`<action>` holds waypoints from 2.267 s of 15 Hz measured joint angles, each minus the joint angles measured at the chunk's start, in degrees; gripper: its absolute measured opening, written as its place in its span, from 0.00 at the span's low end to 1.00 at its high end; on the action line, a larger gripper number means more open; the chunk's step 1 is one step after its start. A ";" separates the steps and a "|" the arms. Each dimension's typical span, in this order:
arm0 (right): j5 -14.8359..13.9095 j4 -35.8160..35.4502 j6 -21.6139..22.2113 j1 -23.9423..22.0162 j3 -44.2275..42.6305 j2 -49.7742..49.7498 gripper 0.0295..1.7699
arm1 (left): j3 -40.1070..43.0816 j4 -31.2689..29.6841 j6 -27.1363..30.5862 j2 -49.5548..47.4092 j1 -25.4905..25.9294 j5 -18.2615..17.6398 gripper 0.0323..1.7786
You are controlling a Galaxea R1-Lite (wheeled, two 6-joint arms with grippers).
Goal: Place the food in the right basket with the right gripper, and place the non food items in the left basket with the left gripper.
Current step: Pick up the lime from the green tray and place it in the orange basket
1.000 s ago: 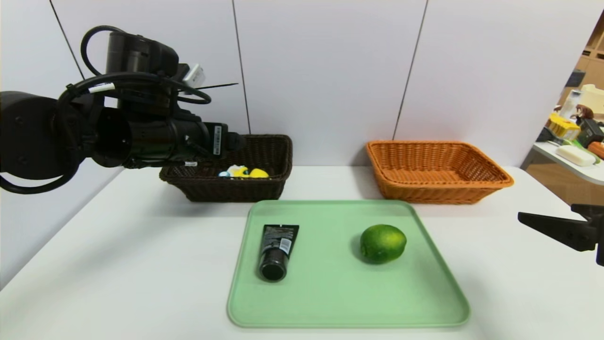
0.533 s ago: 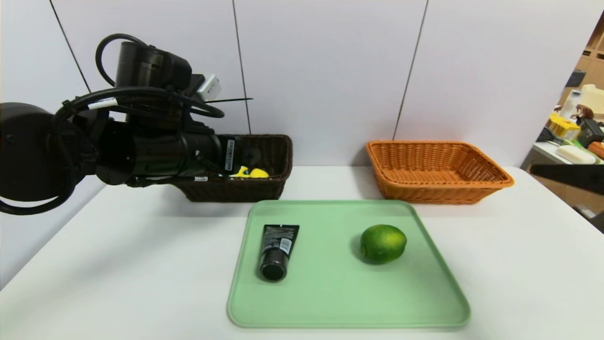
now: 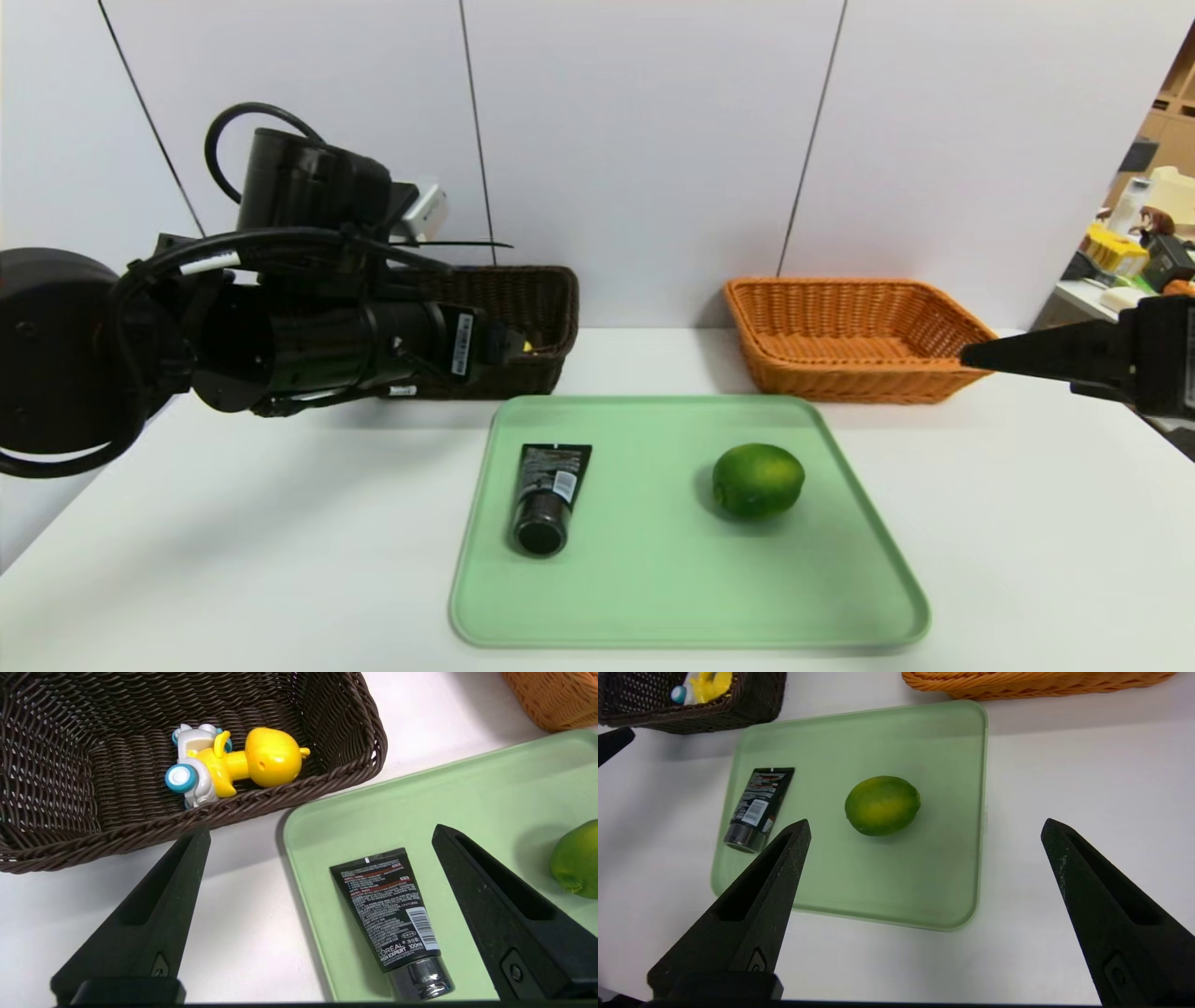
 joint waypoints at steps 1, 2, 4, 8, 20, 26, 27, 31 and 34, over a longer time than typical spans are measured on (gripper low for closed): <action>-0.26 0.02 0.49 0.79 -0.11 1.11 0.96 | 1.16 -0.52 0.00 -0.30 -0.06 0.00 0.95; -0.41 0.13 1.49 1.51 -0.50 2.45 0.96 | 2.43 -1.21 0.04 -0.59 -0.24 -0.02 0.95; -0.59 0.62 4.82 3.00 -2.40 5.42 0.96 | 4.71 -2.89 0.09 -0.91 -0.79 -0.11 0.95; -0.56 3.49 16.04 6.95 -9.14 12.68 0.96 | 7.91 -4.55 0.06 -1.44 -2.07 -0.13 0.95; 11.46 11.68 50.76 7.96 -18.38 27.67 0.97 | 10.91 -6.89 0.00 -2.47 -2.12 -0.41 0.95; 12.17 11.70 54.05 4.44 -16.04 31.18 0.97 | 10.93 -9.24 0.00 -1.52 -2.17 -0.48 0.95; 12.23 11.65 54.38 4.33 -16.04 32.00 0.97 | 10.85 -9.29 0.01 -1.22 -2.21 -0.48 0.95; 14.31 11.63 55.70 4.30 -16.92 34.88 0.97 | 10.74 -9.37 0.06 -0.50 -2.21 -0.50 0.95; 14.51 11.74 55.89 4.30 -18.97 37.18 0.97 | 10.72 -9.37 0.09 -0.33 -2.26 -0.48 0.95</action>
